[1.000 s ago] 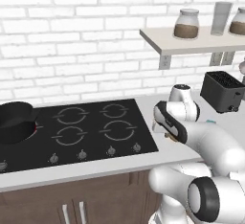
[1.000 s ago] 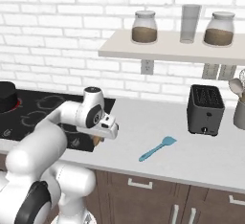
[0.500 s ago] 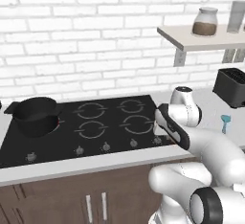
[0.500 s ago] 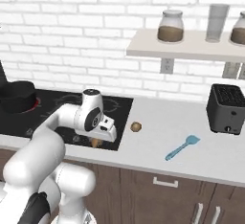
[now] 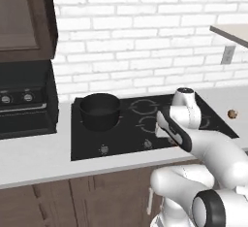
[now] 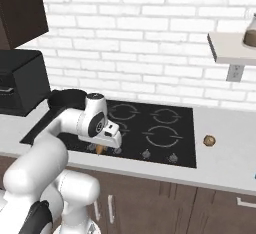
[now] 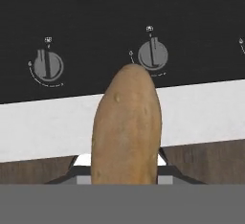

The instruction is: Put the sweet potato and mushroom in the pot. Retrieve the spatula and lightly stir the vegetables in the pot.

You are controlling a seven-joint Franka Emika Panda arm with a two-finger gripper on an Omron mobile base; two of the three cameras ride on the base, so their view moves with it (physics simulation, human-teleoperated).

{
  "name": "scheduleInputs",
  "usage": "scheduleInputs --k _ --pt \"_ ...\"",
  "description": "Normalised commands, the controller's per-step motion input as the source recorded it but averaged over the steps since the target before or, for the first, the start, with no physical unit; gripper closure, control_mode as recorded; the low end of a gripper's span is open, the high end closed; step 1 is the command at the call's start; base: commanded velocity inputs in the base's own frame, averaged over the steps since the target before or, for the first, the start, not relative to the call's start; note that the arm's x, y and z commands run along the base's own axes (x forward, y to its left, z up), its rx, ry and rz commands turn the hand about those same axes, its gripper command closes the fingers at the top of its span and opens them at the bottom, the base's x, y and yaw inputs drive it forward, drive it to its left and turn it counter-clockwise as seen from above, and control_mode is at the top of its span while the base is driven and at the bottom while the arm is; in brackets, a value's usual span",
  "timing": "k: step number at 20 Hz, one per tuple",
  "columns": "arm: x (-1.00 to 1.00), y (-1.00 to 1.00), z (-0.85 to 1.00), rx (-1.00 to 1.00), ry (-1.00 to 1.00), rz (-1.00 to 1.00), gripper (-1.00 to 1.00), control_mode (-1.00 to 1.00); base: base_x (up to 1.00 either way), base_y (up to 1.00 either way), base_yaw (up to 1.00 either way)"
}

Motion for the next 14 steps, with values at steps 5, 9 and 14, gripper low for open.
scheduleInputs --k 5,9,14 --pt "0.0 0.0 0.0 0.0 0.0 0.0 1.0 1.0 0.61 0.61 -0.04" --pt "0.0 0.0 0.0 0.0 0.0 0.0 1.0 1.0 0.26 0.05 0.0" --pt "0.0 0.0 0.0 0.0 0.0 0.0 1.0 1.0 -0.01 0.01 0.0"
